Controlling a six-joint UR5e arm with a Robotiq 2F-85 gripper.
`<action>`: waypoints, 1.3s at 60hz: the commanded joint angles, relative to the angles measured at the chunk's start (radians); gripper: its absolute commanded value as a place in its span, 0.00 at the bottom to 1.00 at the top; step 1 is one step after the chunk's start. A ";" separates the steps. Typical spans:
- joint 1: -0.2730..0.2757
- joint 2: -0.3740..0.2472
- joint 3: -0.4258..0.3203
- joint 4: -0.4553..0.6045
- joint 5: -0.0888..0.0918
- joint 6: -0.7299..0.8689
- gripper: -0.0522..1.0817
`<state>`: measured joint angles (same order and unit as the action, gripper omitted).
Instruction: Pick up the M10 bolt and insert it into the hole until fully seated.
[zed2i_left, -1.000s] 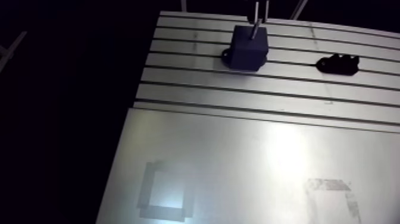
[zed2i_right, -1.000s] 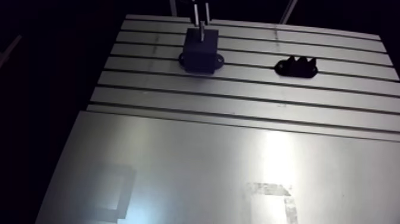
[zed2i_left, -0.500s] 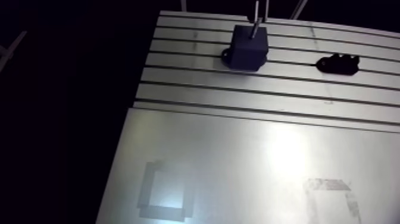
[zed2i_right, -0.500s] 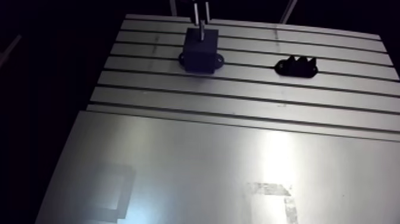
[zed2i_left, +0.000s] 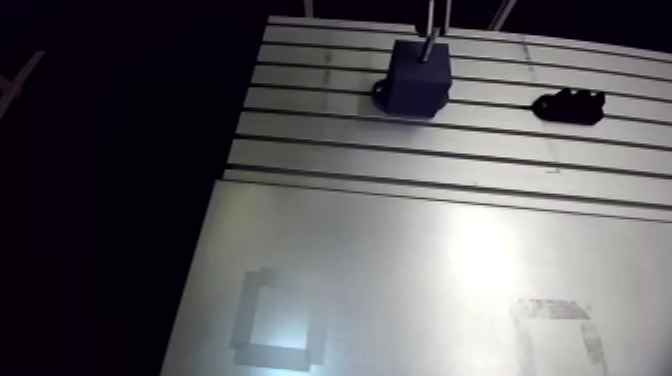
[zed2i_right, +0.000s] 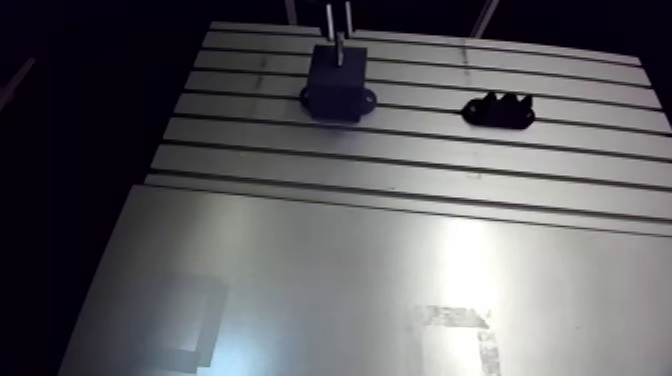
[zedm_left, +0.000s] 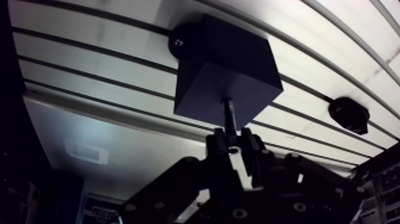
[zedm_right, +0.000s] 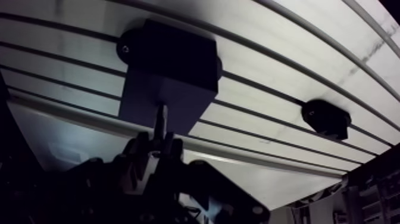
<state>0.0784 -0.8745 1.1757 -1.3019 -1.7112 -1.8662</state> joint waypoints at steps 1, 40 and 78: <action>0.000 0.001 0.000 0.002 0.000 0.000 1.00; 0.002 0.003 0.006 0.004 0.000 -0.001 1.00; 0.004 -0.002 0.003 -0.006 0.005 -0.005 0.05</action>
<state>0.0813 -0.8738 1.1804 -1.3079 -1.7105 -1.8678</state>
